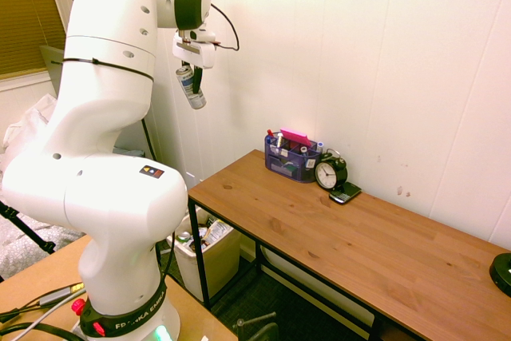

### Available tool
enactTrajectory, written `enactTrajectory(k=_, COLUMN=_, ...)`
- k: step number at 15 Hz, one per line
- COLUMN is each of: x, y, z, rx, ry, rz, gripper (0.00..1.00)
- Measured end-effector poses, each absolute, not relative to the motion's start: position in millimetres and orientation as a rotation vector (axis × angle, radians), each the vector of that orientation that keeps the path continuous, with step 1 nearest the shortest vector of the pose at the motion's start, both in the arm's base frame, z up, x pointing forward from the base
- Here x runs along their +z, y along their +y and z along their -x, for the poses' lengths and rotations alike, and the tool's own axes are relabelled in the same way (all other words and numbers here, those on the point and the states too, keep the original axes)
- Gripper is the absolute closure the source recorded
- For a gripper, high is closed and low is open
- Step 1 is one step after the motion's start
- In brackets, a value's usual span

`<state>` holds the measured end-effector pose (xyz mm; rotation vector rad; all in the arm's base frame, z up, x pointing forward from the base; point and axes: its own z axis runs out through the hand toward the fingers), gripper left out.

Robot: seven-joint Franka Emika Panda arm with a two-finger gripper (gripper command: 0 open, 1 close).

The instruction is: Throw the can in the trash bin

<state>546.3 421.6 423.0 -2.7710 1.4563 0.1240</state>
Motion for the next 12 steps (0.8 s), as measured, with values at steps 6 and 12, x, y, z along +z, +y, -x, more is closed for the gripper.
enactTrajectory(k=6, x=421, y=402, z=-561, rx=0.176, ry=1.45, rz=2.753, gripper=0.0)
enactTrajectory(k=12, x=336, y=167, z=-630, rx=0.31, ry=1.617, rz=2.597, gripper=0.0)
